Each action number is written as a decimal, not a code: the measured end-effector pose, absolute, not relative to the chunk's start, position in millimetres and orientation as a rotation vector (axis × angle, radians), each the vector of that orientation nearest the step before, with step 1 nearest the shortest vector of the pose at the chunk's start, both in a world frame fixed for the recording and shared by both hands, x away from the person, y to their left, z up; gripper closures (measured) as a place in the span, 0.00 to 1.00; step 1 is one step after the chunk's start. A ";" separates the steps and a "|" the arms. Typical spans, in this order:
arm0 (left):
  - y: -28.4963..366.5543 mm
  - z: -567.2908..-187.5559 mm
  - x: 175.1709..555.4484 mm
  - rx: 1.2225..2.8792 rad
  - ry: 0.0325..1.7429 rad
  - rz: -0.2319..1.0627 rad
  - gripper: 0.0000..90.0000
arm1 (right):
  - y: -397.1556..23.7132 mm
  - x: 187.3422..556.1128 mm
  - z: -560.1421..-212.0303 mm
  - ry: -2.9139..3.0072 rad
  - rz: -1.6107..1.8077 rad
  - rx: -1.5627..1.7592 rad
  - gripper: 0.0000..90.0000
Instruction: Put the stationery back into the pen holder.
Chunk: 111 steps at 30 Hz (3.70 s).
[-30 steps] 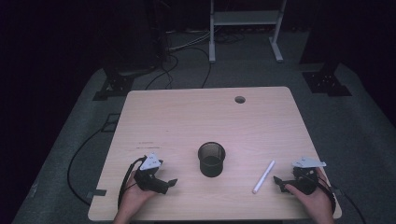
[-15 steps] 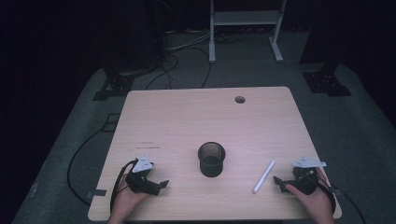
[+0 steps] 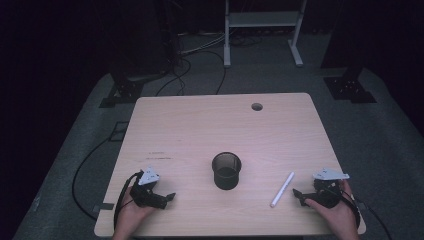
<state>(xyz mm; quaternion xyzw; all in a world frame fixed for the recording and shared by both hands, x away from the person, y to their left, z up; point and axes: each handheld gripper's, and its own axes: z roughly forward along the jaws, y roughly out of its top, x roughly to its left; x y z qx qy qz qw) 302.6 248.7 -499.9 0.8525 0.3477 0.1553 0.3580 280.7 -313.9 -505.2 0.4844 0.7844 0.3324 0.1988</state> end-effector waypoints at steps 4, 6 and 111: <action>248.6 -500.1 302.9 2.203 0.902 0.404 0.01 | -314.3 278.5 -504.8 2.179 0.938 1.360 0.06; 248.3 -500.4 303.2 2.201 0.909 0.405 0.00 | -314.2 277.7 -504.6 2.170 0.940 1.363 0.12; 248.3 -500.5 303.3 2.202 0.909 0.403 0.00 | -259.6 320.5 -487.8 2.271 0.899 1.386 0.67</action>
